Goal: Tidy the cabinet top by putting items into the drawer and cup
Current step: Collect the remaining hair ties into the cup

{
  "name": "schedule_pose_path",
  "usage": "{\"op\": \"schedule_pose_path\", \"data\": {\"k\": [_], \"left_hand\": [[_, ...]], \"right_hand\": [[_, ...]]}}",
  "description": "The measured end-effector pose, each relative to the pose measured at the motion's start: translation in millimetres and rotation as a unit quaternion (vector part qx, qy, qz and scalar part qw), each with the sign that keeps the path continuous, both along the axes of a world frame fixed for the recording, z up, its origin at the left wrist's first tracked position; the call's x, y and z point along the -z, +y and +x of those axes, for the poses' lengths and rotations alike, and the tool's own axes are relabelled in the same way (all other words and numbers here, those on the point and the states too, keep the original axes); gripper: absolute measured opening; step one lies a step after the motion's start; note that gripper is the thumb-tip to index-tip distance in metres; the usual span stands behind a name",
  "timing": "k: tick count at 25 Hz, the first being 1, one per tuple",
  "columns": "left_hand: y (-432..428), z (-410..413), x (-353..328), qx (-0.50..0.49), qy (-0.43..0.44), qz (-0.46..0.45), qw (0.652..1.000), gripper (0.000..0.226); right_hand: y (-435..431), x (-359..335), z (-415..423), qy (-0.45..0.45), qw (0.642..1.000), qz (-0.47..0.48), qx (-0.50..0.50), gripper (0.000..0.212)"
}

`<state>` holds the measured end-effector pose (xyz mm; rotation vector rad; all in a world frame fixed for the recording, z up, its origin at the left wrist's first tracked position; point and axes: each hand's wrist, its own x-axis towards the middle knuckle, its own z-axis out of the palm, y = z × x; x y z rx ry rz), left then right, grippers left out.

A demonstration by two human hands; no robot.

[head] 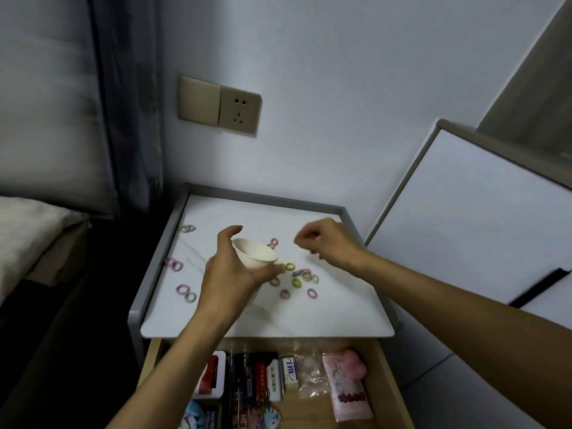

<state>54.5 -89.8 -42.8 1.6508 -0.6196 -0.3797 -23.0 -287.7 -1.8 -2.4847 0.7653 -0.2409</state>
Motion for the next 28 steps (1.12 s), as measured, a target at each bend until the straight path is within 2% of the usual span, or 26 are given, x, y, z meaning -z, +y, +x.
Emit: {"op": "schedule_pose_path", "data": {"k": [3,5,8,10,15,18,20,22,23,25,28], "left_hand": [[5,2,-2,0.003,-0.007,0.003,1.000,0.093],[10,8,-3,-0.002,-0.010,0.014,1.000,0.094],[15,19,2,-0.019,0.010,0.013,1.000,0.094],[16,20,3,-0.024,0.024,0.010,0.999,0.093],[8,17,3,-0.012,0.005,0.024,1.000,0.093],[1,13,5,-0.007,0.006,0.038,0.999,0.090],[-3,8,9,-0.004,0.004,0.049,0.999,0.089],[-7,4,10,0.003,-0.021,0.059,0.998,0.089],[-9,3,12,0.007,-0.040,0.066,0.997,0.090],[-14,3,15,0.010,-0.061,0.078,0.995,0.092],[-18,0,17,0.014,-0.068,0.081,0.994,0.093]], "right_hand": [[-23,42,-7,0.125,0.990,-0.018,0.057,0.017],[-23,63,-9,0.112,0.992,-0.017,0.058,0.016],[-20,76,-5,0.044,0.998,-0.017,0.046,0.007],[-21,79,-3,0.032,0.999,-0.010,0.038,0.010],[-28,80,4,0.063,0.997,-0.022,0.025,0.007],[-24,81,6,0.102,0.991,-0.090,0.002,0.004],[-21,84,3,0.127,0.981,-0.144,-0.032,0.011],[-21,86,1,0.155,0.967,-0.190,-0.072,0.017],[-23,84,1,0.158,0.965,-0.196,-0.077,0.013],[-26,71,4,0.131,0.980,-0.146,-0.044,0.004],[-23,35,10,0.009,0.999,-0.034,0.026,0.010]]}}
